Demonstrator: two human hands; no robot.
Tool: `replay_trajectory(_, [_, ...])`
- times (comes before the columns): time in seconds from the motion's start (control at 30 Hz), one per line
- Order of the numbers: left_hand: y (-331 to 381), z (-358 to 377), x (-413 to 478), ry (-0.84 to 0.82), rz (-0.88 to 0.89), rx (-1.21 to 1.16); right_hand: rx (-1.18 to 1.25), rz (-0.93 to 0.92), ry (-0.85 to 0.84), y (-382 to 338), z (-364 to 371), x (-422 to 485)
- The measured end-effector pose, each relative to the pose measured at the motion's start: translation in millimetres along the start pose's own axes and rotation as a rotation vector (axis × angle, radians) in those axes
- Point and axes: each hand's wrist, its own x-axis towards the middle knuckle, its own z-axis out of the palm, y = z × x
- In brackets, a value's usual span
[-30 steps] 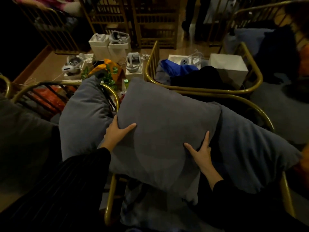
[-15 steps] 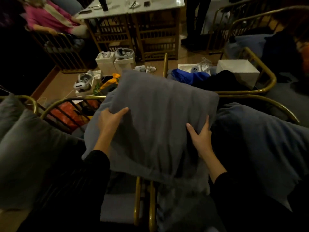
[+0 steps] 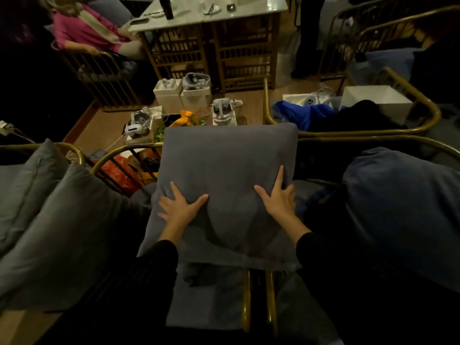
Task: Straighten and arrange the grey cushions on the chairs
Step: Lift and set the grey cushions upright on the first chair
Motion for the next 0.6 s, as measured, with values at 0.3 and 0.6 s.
replay_trajectory(0.3, [94, 65, -60, 0.238, 0.506, 0.113, 0.139, -0.114, -0.115, 43, -31, -10])
replay_trajectory(0.6, [168, 212, -126, -0.098, 0.797, 0.296, 0.243, 0.21, 0.321, 212, -139, -20])
